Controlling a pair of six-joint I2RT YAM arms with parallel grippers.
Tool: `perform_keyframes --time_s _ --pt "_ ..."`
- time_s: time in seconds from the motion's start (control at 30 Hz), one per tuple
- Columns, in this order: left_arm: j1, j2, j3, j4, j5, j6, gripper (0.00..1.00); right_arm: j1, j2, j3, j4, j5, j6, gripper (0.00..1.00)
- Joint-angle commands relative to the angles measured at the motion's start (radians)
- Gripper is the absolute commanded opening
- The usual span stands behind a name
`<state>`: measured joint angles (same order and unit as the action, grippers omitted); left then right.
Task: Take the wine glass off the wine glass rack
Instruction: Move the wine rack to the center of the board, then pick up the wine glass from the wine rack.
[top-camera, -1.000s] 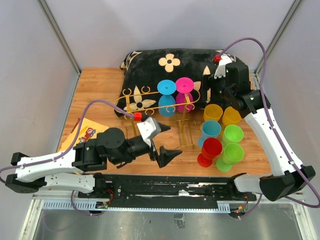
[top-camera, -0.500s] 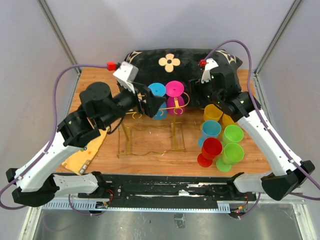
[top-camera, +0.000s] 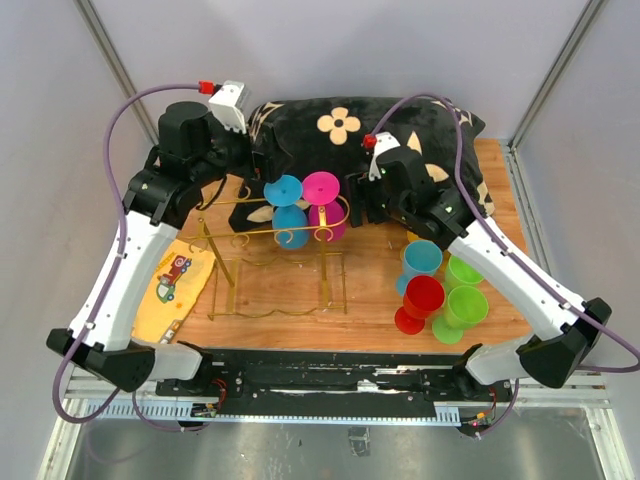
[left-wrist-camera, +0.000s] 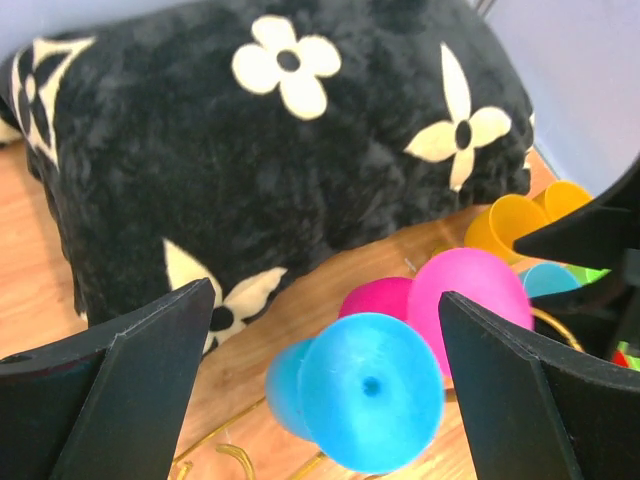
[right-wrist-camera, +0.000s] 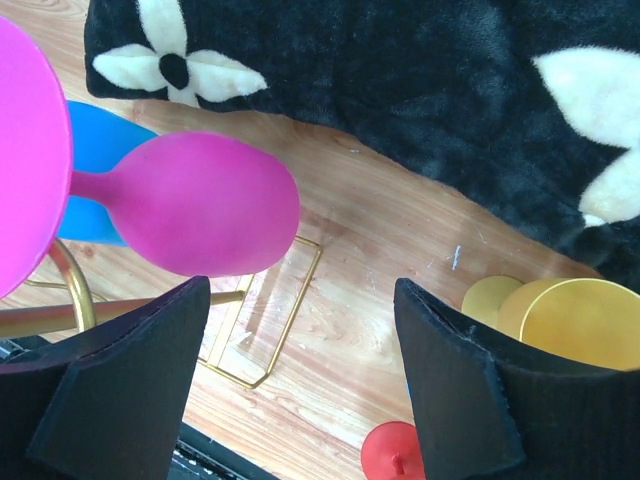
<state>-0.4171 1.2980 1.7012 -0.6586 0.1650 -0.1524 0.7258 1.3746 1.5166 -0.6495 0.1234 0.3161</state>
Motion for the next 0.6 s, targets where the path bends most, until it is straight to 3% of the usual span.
perform_keyframes --time_s 0.0,0.2,0.43,0.57 --pt "0.089 -0.004 -0.027 -0.027 0.156 0.031 1.00 0.047 0.017 0.037 0.016 0.034 0.044 0.75" --pt "0.155 -0.001 -0.058 -0.048 0.345 0.071 0.97 0.059 0.004 0.022 0.017 0.040 0.052 0.76" --pt "0.201 0.027 -0.083 -0.133 0.529 0.145 0.84 0.059 -0.043 -0.027 0.030 0.053 0.048 0.77" --pt "0.201 0.055 -0.096 -0.188 0.542 0.199 0.77 0.059 -0.059 -0.040 0.030 0.055 0.046 0.77"
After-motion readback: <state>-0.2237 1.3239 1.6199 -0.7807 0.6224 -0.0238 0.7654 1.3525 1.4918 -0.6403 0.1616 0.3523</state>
